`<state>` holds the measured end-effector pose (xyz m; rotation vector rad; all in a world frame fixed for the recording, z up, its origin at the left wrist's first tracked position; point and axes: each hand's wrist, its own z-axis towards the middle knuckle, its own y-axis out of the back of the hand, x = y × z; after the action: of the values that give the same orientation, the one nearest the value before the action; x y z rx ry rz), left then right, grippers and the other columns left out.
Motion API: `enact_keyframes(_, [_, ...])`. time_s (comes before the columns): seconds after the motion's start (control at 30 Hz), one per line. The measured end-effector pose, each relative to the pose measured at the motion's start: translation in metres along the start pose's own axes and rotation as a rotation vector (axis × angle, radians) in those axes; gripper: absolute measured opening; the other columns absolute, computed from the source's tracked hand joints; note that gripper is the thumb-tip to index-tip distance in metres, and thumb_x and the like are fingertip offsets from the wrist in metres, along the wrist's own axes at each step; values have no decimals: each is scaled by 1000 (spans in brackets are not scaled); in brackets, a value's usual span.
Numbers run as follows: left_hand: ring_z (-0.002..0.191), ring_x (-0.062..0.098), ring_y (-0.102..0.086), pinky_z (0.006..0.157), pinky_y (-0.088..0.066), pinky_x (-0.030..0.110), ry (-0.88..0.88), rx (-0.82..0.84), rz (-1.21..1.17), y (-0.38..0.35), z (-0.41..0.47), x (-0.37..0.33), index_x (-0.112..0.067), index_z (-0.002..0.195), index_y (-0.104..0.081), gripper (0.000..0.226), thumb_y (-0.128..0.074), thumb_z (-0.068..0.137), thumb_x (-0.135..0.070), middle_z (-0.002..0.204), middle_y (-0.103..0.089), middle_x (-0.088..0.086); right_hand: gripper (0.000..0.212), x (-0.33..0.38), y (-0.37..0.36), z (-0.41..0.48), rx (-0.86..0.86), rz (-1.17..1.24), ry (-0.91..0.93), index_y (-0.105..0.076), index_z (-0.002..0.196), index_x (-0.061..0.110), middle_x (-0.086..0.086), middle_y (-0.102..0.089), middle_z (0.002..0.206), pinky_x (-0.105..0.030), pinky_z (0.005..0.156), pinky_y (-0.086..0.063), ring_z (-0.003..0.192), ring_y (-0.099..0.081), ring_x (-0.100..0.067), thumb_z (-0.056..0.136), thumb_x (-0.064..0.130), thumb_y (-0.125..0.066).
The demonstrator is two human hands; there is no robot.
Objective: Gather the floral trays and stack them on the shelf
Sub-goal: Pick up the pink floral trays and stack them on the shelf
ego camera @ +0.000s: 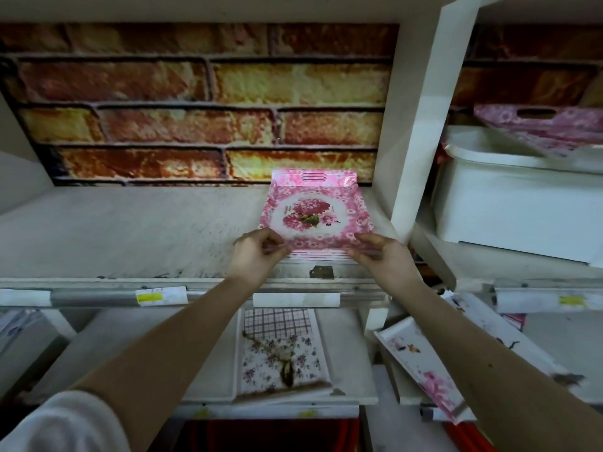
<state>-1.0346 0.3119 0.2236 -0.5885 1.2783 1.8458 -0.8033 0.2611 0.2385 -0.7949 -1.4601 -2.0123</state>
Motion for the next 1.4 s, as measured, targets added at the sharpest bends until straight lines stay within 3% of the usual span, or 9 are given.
enact_keyframes(0.17, [90,22,-65,92,-47,45,-15,-98,89,-3,-8,-13,-22,81,-66,18,-71,78,-39,78,-71,-3,39,-1,10,-15,-51,26,34,-58,125,17,-2,-63,126,-27,98,-43,114,-58,-17,88,28,-63])
enact_keyframes(0.4, [107,27,-52,90,-44,39,2,-136,25,-25,-28,-50,-13,85,-67,6,-65,83,-18,95,-68,6,31,-14,43,-35,-115,86,100,-61,118,21,5,-65,118,-18,86,-37,111,-57,-12,88,27,-61])
enact_keyframes(0.57, [83,17,-56,78,-44,25,9,-82,-241,-44,-44,-106,-10,83,-63,9,-58,85,-3,82,-62,0,32,-30,78,-50,-35,162,133,-57,119,24,6,-61,106,-21,88,-40,104,-54,-5,87,27,-62])
enact_keyframes(0.63, [80,16,-55,79,-46,27,24,-90,-325,-53,-52,-131,-9,84,-62,11,-56,85,0,78,-60,-4,30,-36,96,-55,-50,171,152,-57,117,24,7,-60,102,-16,83,-40,100,-55,-5,87,25,-62])
enact_keyframes(0.73, [80,21,-55,81,-50,38,27,-81,-380,-68,-62,-168,-5,86,-59,10,-53,87,2,83,-60,7,25,-45,130,-64,-97,196,192,-59,112,23,6,-62,99,-4,73,-39,90,-56,-1,87,21,-61])
enact_keyframes(0.8, [78,24,-54,77,-51,39,28,-85,-387,-81,-67,-194,-3,88,-58,9,-52,87,2,84,-58,13,23,-52,156,-72,-107,218,216,-59,111,22,4,-63,99,-5,71,-40,85,-56,2,87,20,-61])
enact_keyframes(1.0, [65,11,-52,49,-40,5,64,-93,-438,-140,-89,-275,-3,89,-57,11,-48,89,2,74,-57,1,26,-91,237,-93,-79,269,220,-57,115,20,2,-61,100,-12,71,-42,84,-57,-6,89,23,-59])
enact_keyframes(1.2, [66,10,-55,58,-42,20,145,-77,-557,-186,-114,-333,-8,96,-59,11,-50,92,-12,78,-62,-1,20,-130,300,-109,-119,366,238,-59,109,20,14,-58,85,-1,57,-40,75,-54,2,89,21,-58])
enact_keyframes(1.4, [68,13,-55,63,-41,24,223,-28,-619,-211,-127,-385,-13,91,-55,12,-51,93,-24,81,-62,-1,15,-156,343,-115,-122,413,254,-58,103,24,15,-58,81,-3,55,-40,72,-53,1,88,20,-59])
